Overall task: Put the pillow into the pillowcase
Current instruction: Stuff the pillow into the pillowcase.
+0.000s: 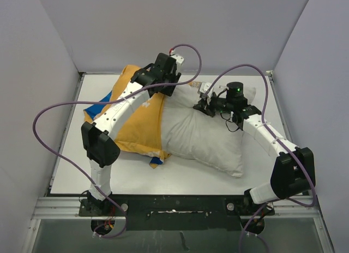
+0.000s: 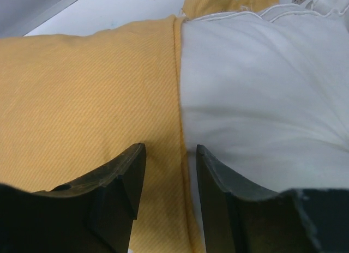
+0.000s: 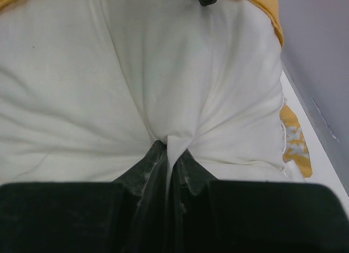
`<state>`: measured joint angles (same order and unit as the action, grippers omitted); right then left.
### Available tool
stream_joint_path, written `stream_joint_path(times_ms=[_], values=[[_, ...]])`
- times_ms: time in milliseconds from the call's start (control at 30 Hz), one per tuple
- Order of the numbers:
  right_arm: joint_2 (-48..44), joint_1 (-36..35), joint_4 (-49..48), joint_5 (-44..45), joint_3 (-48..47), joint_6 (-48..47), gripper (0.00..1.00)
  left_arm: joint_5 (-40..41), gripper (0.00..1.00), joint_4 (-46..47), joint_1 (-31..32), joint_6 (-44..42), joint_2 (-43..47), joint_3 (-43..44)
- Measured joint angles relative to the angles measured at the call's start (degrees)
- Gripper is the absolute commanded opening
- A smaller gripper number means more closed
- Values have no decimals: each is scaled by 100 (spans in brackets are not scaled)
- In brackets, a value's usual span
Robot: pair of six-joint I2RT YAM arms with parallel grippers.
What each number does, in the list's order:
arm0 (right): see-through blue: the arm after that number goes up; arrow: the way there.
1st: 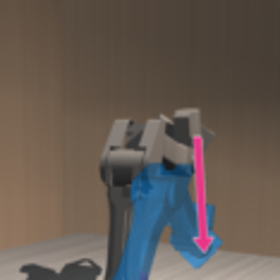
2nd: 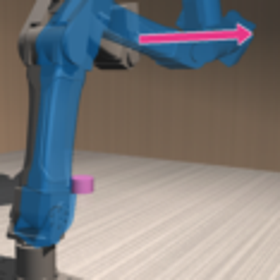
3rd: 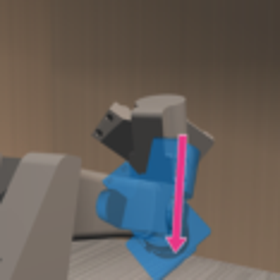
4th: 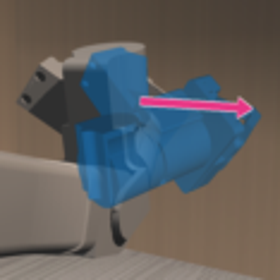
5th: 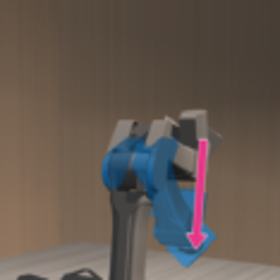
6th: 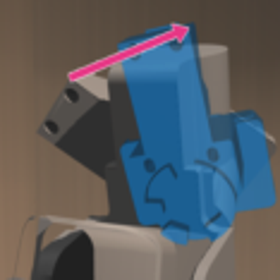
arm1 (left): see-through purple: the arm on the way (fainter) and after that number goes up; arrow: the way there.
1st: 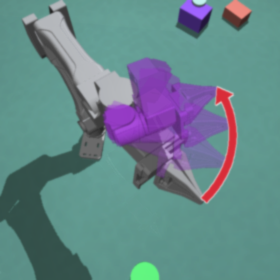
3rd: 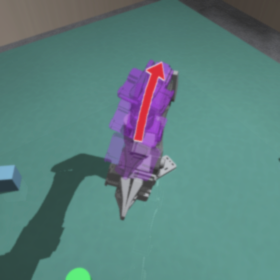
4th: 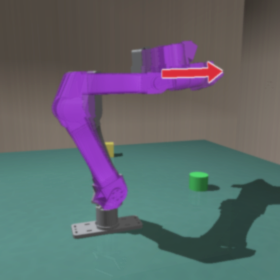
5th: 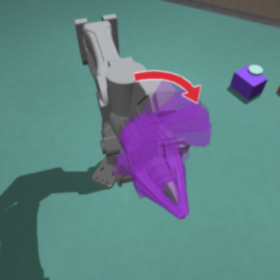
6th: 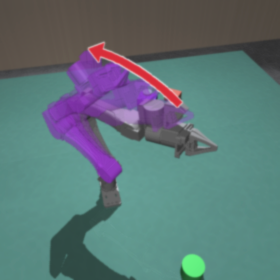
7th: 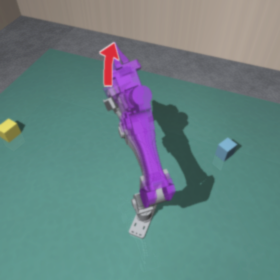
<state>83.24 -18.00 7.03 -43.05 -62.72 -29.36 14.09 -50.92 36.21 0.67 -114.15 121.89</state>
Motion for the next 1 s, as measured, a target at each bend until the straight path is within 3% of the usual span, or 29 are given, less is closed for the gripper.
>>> stream_joint_path(times_ms=[233, 400, 433, 667, 833, 1000], values=[[-22, 2, -81, -2, 52, 46, 0, -17, 38, -48, 7, 2, 0, 44], [-35, 2, -118, -2, 76, 83, 0, 304, 3, -79, 35, -157, -63, 74], [-35, 2, -133, -2, 83, 94, 0, 363, 0, -79, 42, -205, -90, 74], [-55, 4, -273, 4, 155, 208, 0, 155, 0, -146, 81, -247, -151, 367], [-219, 153, -321, -168, 125, 953, 0, -1128, 0, 83, 170, 369, -146, 1005], [-236, 376, -328, -573, -592, 2197, 0, -2546, 0, 907, 278, 1458, -140, 970]])
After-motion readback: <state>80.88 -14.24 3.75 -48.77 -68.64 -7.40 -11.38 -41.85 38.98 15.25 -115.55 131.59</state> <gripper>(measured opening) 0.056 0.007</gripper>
